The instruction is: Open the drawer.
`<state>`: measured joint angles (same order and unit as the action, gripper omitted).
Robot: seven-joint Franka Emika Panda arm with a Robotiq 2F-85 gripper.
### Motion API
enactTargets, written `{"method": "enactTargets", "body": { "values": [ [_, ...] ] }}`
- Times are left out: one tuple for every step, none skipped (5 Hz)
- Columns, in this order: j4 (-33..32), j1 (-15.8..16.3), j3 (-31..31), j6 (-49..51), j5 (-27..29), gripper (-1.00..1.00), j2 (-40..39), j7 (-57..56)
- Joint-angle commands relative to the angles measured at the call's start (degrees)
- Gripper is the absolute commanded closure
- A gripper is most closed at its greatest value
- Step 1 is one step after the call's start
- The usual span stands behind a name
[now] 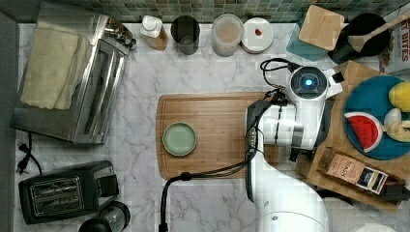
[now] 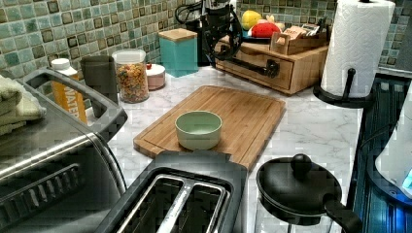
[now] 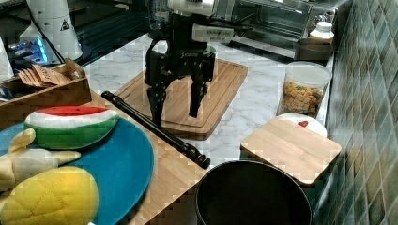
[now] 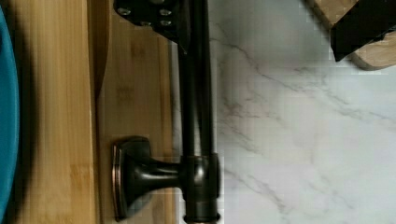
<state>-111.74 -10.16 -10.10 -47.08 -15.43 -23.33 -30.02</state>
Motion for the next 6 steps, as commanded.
{"method": "enactTargets", "body": {
  "values": [
    [-2.3,-4.8,0.3,-5.1,2.8,-1.0,-1.6,-4.8],
    [-5.8,-4.6,2.9,-7.5,5.8,-1.0,-0.5,-3.1],
    [-6.7,-3.4,4.0,-9.0,8.5,-1.0,-1.0,-2.0],
    [-6.4,-3.3,5.1,-8.9,10.1,-1.0,-1.8,-2.9],
    [-6.3,-2.9,6.0,-7.3,9.4,-1.0,-0.6,-0.9],
    [-4.5,-3.3,8.2,-6.9,10.2,-1.0,-1.2,-2.9]
  ]
}}
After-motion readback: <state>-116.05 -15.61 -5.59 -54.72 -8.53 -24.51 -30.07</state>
